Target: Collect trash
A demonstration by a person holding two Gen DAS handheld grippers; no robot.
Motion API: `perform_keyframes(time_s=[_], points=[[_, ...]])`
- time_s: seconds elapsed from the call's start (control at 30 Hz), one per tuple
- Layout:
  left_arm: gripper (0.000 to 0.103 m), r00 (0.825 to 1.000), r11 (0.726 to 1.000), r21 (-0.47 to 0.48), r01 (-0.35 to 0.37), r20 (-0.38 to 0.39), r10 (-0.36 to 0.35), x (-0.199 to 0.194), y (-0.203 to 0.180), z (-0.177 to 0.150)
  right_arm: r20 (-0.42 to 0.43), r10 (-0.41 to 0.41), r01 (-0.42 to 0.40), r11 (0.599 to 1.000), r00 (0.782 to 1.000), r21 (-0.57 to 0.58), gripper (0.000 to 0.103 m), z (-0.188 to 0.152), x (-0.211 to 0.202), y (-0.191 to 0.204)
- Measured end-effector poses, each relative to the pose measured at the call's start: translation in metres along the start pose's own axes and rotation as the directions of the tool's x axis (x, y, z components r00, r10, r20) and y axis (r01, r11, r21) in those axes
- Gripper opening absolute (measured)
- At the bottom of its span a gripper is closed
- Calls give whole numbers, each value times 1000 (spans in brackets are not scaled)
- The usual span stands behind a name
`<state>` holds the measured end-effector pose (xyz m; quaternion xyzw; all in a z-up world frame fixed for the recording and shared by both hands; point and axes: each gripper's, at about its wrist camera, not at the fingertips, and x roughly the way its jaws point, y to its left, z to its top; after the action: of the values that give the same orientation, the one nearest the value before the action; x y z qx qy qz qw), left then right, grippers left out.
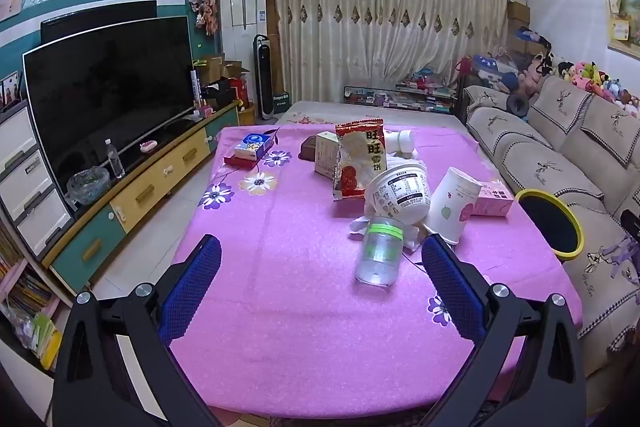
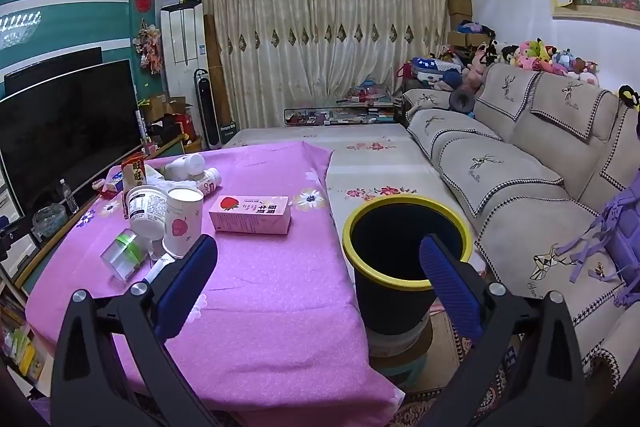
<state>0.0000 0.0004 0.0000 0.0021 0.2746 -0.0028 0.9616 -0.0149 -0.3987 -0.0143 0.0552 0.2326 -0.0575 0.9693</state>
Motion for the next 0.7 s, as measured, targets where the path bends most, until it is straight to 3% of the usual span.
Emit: perform_keyframes(time_s=[0.7], points=[[99, 1000, 1000, 13, 1, -27, 0, 8, -2, -6, -11, 3, -3, 1000, 1000, 3, 96, -2, 5, -2]])
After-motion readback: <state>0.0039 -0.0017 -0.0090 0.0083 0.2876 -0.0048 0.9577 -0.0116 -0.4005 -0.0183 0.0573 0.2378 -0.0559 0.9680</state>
